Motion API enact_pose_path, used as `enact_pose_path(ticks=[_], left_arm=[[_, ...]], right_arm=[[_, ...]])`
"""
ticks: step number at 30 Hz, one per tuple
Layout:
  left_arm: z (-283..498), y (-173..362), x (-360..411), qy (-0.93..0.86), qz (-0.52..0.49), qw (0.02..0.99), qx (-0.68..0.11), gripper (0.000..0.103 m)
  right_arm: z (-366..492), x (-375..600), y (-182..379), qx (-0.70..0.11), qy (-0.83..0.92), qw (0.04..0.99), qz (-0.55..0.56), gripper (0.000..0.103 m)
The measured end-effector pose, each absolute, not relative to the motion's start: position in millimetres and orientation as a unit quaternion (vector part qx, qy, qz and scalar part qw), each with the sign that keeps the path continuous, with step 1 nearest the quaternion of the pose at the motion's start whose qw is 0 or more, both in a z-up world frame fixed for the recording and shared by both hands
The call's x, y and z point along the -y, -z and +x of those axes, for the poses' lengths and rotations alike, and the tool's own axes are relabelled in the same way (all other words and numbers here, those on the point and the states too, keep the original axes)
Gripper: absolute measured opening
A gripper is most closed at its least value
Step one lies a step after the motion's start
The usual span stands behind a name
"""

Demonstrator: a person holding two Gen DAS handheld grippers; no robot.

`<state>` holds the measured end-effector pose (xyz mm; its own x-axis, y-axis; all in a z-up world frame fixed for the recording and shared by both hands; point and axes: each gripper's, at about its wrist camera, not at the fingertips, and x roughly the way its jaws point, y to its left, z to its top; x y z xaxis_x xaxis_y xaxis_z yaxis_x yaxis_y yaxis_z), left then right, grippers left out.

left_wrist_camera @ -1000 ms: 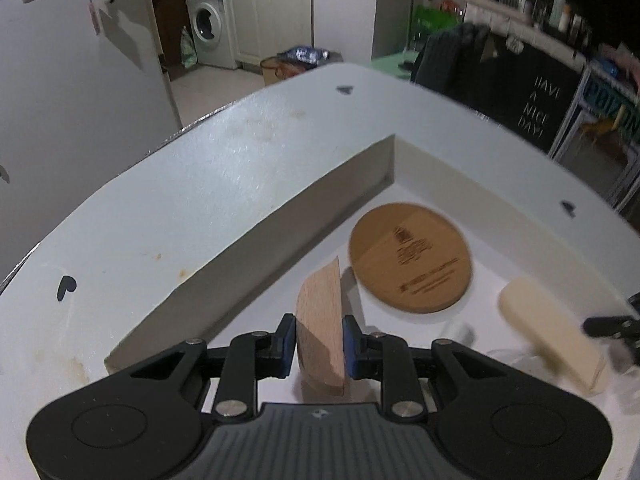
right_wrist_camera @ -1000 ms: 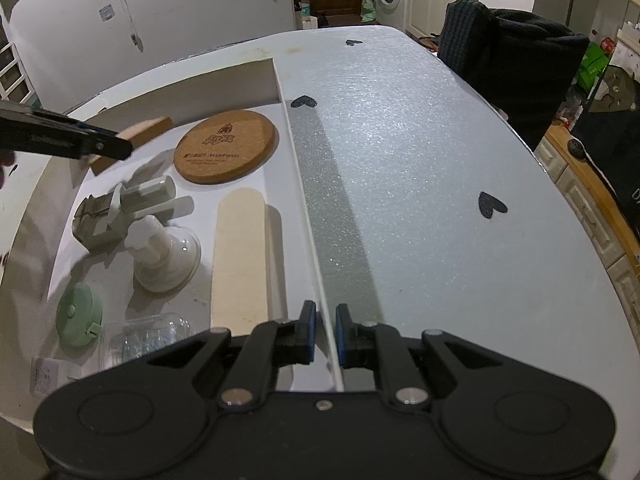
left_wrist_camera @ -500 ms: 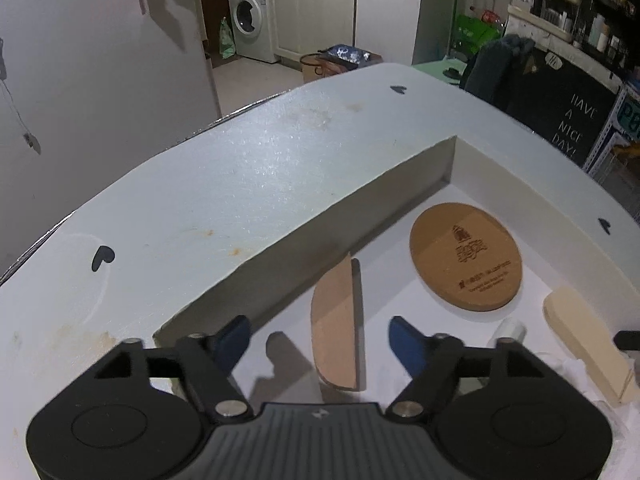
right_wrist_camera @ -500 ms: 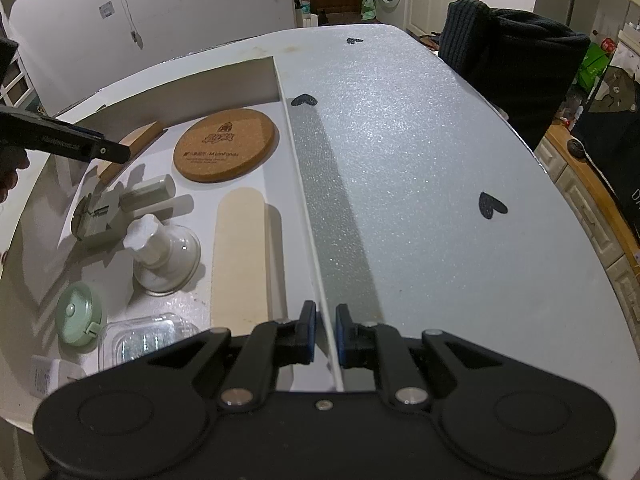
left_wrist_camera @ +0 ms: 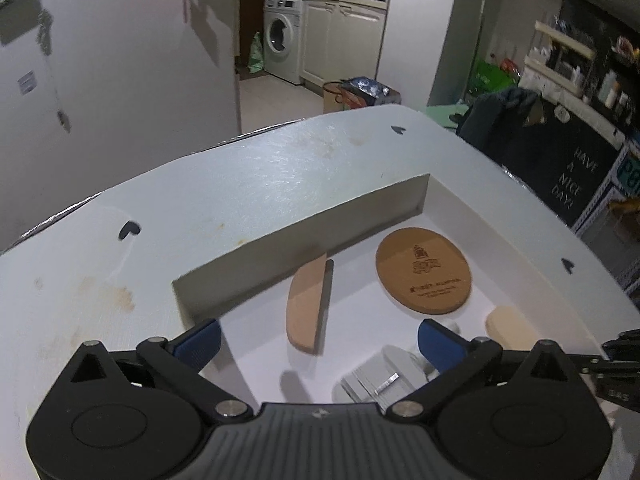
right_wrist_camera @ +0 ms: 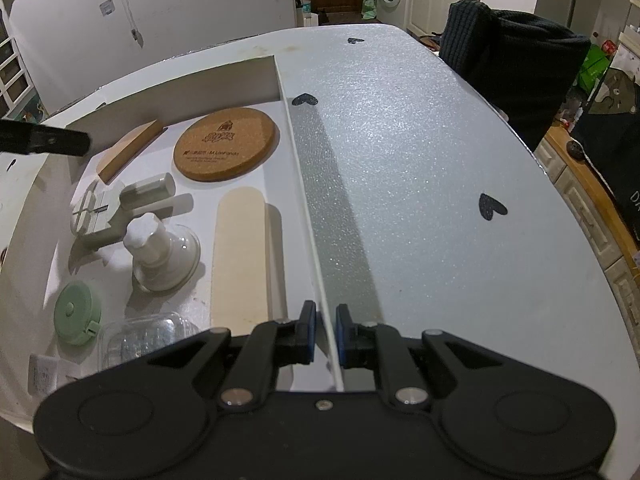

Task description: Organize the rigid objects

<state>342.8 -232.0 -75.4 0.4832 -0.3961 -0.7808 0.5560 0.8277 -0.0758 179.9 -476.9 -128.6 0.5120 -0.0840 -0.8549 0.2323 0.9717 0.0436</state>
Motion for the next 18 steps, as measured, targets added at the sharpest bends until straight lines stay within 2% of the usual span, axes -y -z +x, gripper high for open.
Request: enact_pose_path(ticks=[18], left_arm=[[256, 43, 181, 0.206, -0.006, 0.889, -0.408, 0.103]], right_arm=[[182, 473, 127, -0.487, 0.088, 0.867, 0.060, 0.012]])
